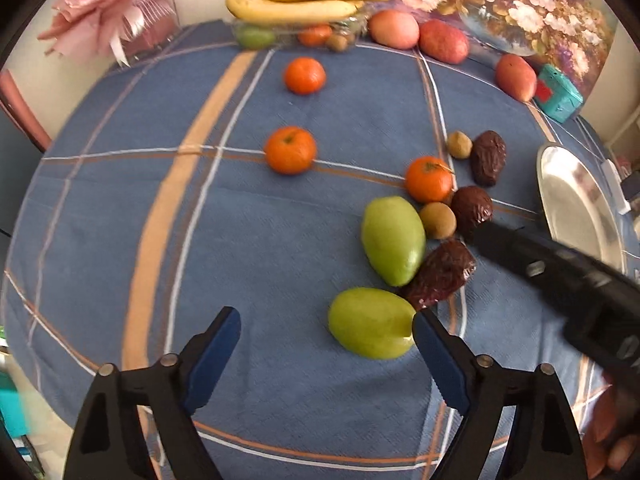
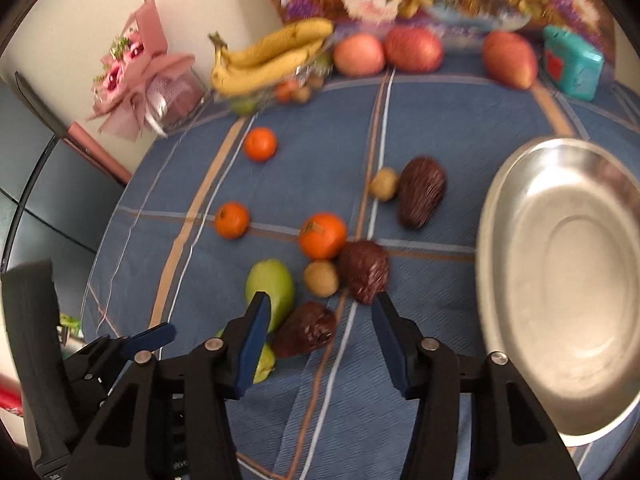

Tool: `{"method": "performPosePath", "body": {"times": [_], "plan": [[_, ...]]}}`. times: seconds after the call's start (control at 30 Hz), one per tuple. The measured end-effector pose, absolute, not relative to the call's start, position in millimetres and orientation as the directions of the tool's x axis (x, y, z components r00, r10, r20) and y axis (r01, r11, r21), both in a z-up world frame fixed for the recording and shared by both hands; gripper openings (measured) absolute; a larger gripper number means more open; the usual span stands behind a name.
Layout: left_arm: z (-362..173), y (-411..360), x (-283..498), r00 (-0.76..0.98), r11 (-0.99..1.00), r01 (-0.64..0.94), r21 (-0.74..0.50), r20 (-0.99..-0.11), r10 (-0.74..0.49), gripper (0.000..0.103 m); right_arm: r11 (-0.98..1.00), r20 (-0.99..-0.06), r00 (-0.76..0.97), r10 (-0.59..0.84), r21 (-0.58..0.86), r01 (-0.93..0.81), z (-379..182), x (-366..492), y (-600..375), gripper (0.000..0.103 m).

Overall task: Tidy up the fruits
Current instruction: 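Grasp a light green pear with the left tool while the right tool grasps a dark red date, then carry the pear and date over the steel plate and open both tools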

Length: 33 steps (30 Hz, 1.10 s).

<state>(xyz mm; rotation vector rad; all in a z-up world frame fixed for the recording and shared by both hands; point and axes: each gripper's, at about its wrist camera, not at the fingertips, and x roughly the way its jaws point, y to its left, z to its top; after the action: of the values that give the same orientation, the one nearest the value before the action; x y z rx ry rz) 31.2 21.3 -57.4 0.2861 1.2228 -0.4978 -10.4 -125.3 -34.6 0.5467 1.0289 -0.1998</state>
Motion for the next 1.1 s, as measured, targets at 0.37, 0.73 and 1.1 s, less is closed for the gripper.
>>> {"method": "performPosePath", "body": {"times": [0.37, 0.73, 1.1], "plan": [[-79, 7, 23, 0.104, 0.819, 0.545, -0.177, -0.956, -0.275, 0.058, 0.839, -0.867, 0.47, 0.163, 0.372, 0.396, -60, 5, -117, 0.039], [-73, 14, 18, 0.108, 0.835, 0.514, -0.199, -0.95, -0.293, 0.055, 0.766, -0.83, 0.516, 0.214, 0.47, 0.438, -60, -9, -133, 0.032], [-56, 47, 28, 0.183, 0.902, 0.377, -0.211, -0.938, -0.296, 0.055, 0.748, -0.794, 0.585, 0.167, 0.488, 0.45, -34, -34, -146, 0.032]]}}
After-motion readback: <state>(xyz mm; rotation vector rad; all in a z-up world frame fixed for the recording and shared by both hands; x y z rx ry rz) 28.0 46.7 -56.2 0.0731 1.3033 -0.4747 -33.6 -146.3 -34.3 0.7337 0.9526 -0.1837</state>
